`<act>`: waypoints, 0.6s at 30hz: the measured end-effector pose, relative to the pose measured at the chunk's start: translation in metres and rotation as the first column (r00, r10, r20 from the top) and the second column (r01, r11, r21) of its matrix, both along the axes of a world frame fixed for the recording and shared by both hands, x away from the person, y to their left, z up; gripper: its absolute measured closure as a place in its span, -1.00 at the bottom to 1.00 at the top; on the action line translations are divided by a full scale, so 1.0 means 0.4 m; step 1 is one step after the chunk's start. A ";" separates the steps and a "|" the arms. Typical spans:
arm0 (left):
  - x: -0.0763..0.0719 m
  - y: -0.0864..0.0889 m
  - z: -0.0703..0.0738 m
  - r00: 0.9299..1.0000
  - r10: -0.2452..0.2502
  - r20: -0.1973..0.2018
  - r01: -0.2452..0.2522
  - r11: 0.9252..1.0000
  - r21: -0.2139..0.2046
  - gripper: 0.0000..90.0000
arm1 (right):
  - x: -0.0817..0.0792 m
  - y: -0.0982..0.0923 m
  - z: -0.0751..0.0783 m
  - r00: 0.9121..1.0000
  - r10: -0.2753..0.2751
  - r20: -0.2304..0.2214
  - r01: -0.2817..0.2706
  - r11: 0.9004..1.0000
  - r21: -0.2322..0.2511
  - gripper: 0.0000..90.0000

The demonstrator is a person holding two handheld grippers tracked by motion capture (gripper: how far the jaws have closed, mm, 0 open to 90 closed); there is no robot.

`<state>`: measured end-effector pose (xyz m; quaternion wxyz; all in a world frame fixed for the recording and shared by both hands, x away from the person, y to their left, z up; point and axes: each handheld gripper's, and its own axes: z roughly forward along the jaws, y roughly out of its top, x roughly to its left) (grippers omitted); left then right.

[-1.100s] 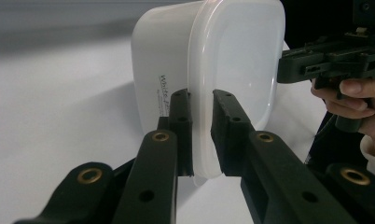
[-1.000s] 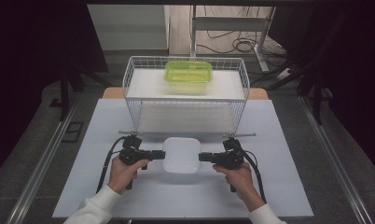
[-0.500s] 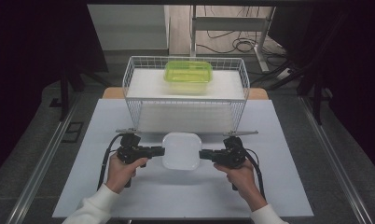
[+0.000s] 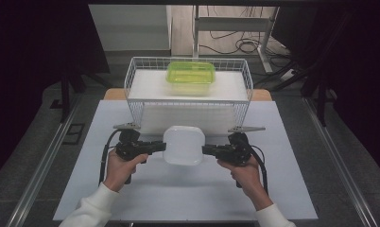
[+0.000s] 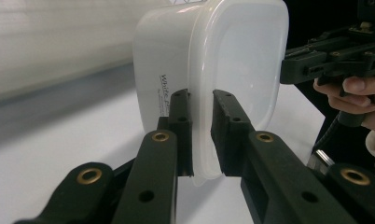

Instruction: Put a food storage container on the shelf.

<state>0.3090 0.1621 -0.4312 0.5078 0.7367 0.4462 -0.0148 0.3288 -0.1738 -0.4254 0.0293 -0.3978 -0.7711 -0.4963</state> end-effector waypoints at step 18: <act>0.032 0.007 0.108 0.998 -0.003 0.062 0.004 1.000 -0.027 0.75 | 0.029 -0.002 0.108 0.997 -0.004 0.073 0.001 0.999 0.041 0.76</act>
